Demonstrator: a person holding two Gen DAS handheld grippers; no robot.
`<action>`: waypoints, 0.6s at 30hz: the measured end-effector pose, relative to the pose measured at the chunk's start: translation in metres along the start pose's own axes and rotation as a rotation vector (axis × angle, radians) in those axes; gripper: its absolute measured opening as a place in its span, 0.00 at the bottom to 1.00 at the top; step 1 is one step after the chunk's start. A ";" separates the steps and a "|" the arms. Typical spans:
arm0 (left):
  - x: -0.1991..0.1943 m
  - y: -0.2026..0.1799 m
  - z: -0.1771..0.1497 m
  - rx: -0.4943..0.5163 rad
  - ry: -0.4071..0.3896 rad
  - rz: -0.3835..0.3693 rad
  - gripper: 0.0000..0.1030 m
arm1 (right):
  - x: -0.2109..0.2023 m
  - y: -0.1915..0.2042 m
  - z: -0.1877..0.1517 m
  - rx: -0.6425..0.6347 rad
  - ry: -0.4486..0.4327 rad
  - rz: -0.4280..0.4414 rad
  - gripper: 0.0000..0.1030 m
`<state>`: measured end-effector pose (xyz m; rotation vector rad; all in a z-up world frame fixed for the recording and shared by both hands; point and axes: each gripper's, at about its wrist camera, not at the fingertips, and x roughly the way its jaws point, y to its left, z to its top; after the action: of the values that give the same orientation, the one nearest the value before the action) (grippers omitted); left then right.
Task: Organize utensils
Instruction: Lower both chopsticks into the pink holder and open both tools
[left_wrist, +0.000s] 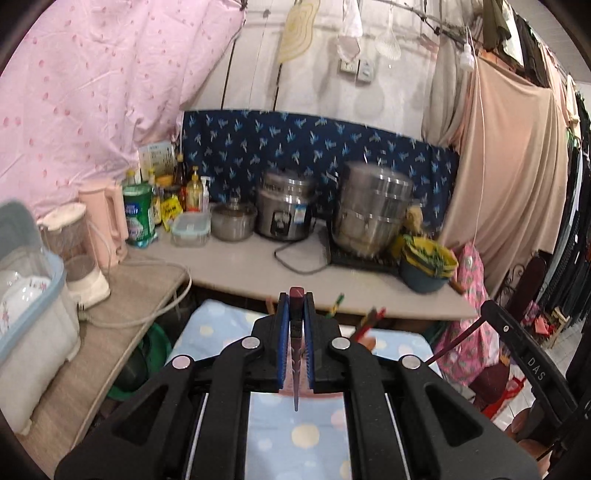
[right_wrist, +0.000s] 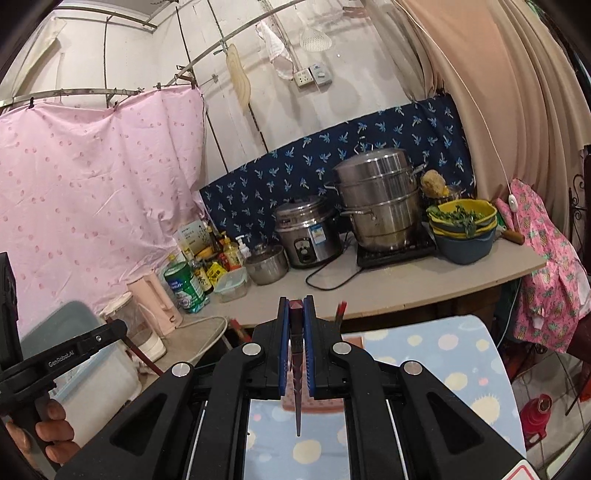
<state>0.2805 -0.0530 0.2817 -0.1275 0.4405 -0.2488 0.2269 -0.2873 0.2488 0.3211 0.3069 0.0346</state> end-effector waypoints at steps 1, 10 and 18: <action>0.003 -0.001 0.007 -0.002 -0.012 -0.001 0.07 | 0.007 0.002 0.009 -0.006 -0.015 -0.004 0.07; 0.061 -0.007 0.041 -0.006 -0.057 0.009 0.07 | 0.062 0.005 0.057 -0.028 -0.073 -0.029 0.07; 0.112 0.000 0.023 -0.015 0.006 0.021 0.07 | 0.115 -0.010 0.037 -0.029 0.013 -0.046 0.07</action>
<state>0.3888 -0.0817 0.2573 -0.1368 0.4498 -0.2251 0.3476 -0.2991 0.2453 0.2851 0.3266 -0.0046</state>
